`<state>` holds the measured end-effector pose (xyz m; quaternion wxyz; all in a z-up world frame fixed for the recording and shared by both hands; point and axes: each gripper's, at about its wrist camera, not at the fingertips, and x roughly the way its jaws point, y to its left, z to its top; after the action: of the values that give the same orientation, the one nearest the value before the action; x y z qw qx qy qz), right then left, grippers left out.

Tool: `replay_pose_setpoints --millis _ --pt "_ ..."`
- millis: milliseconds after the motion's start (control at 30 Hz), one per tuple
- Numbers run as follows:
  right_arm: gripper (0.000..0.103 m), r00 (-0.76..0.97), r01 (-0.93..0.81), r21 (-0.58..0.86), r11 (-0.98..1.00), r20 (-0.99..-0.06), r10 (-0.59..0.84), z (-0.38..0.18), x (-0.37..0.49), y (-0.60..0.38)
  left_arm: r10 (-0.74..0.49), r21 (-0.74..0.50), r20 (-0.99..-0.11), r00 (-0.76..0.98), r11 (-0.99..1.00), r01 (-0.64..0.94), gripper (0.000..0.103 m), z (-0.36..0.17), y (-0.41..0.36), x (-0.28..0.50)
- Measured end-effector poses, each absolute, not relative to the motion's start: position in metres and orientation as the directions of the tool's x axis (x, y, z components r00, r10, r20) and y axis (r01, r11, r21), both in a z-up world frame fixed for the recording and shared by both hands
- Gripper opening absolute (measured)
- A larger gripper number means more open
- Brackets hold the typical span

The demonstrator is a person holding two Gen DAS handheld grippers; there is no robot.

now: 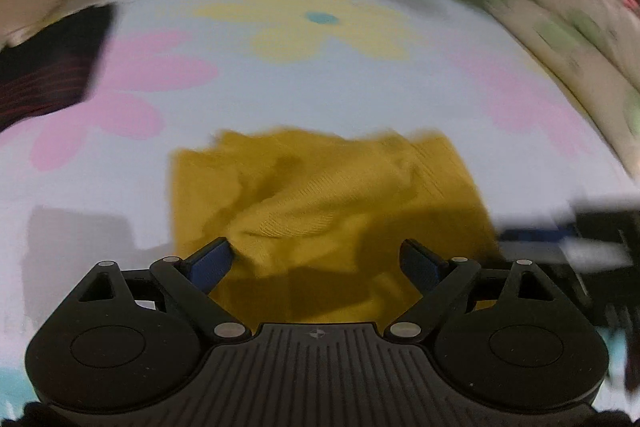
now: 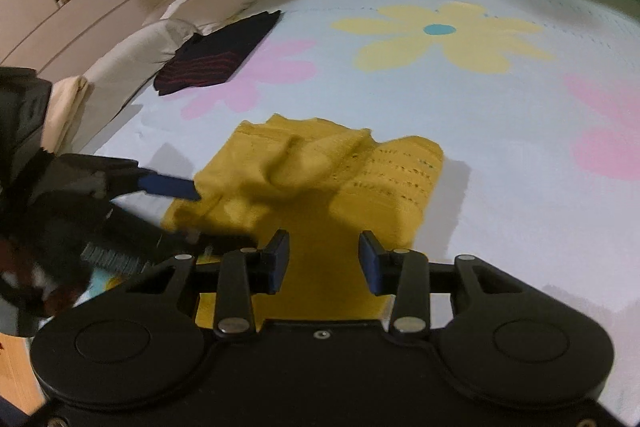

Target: Fold small clothes

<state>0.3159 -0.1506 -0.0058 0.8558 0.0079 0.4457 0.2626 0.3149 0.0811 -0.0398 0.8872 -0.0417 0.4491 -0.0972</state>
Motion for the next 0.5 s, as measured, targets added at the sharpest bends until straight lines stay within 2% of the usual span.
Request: replay_pose_setpoints --millis 200,267,367,467,500 --pt "0.05 0.459 -0.439 0.258 0.86 -0.759 0.462 -0.007 0.315 -0.156 -0.09 -0.219 -0.785 0.614 0.966 -0.139 0.091 -0.042 0.128 0.328" --pt "0.05 0.453 -0.447 0.267 0.854 -0.755 0.474 -0.006 0.315 -0.16 -0.084 -0.22 -0.784 0.615 0.964 -0.149 0.091 -0.039 0.139 0.323" --pt "0.06 0.469 -0.425 0.285 0.859 -0.742 0.478 -0.003 0.317 -0.169 -0.101 -0.221 -0.781 0.616 0.968 -0.121 0.092 -0.03 0.151 0.312" --pt "0.062 0.481 -0.389 0.319 0.865 -0.73 0.485 -0.002 0.321 -0.177 -0.128 -0.227 -0.784 0.607 0.97 -0.089 0.092 -0.024 0.157 0.3" --pt "0.066 0.489 -0.373 0.328 0.868 -0.726 0.484 -0.002 0.322 -0.18 -0.14 -0.229 -0.785 0.603 0.971 -0.073 0.092 -0.022 0.157 0.294"
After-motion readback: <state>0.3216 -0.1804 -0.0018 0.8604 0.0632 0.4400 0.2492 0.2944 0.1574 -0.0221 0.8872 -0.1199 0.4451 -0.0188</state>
